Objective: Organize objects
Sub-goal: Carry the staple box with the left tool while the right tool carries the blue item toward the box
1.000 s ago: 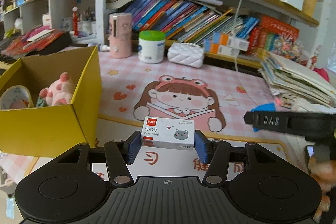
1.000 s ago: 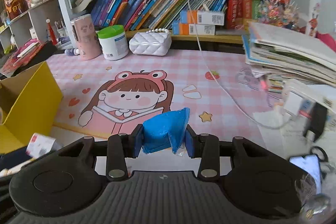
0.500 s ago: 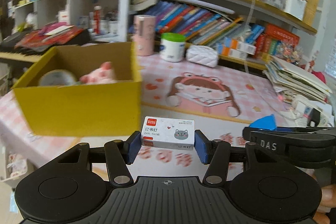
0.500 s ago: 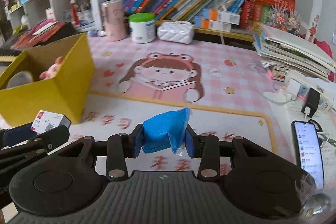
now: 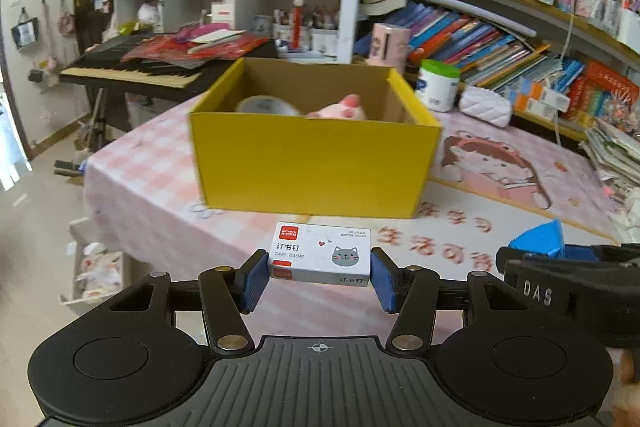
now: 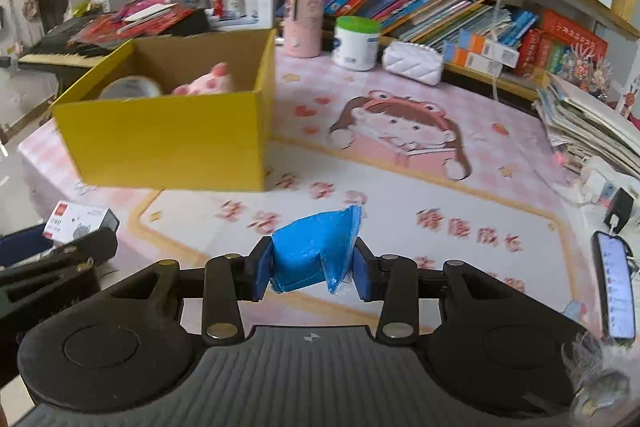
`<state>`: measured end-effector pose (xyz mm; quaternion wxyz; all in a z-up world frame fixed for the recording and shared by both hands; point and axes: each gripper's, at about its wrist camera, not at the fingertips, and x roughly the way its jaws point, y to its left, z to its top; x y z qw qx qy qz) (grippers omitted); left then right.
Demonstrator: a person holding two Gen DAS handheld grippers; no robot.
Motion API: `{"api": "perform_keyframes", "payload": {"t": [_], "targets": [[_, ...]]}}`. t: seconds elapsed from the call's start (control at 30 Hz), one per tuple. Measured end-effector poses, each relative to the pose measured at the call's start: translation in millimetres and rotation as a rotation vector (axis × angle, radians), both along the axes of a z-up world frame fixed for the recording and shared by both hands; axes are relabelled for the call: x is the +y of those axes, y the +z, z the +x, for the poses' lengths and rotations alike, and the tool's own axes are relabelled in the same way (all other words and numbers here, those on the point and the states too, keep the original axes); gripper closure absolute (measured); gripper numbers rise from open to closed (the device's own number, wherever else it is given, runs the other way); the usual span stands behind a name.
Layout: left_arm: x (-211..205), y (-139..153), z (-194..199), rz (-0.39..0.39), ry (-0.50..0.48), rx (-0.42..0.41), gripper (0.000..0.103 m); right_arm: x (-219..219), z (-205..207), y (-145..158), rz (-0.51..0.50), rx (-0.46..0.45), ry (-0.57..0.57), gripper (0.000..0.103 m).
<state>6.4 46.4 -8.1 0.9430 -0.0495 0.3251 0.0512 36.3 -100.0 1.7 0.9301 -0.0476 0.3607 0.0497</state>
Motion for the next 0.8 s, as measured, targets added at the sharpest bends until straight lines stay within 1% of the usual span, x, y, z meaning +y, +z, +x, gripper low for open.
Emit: {"api": "perform_keyframes", "payload": {"t": [0.13, 0.33, 0.6, 0.8], "targets": [[14.4, 0.5, -9.7, 0.024, 0.010, -0.004, 0.050, 21.4, -10.0, -2.3, -0.007, -0.006, 0.034, 0.065], [32.8, 3.5, -22.5, 0.053, 0.022, -0.018, 0.050, 43.0, -17.3, -2.2, 0.005, -0.006, 0.042, 0.065], [50.4, 9.9, -34.6, 0.066, 0.028, -0.048, 0.050, 61.4, -26.5, -0.2, 0.007, -0.006, 0.048, 0.065], [58.0, 12.8, -37.6, 0.070, 0.028, -0.067, 0.050, 73.3, -29.7, 0.8, -0.009, -0.009, 0.066, 0.065]]}}
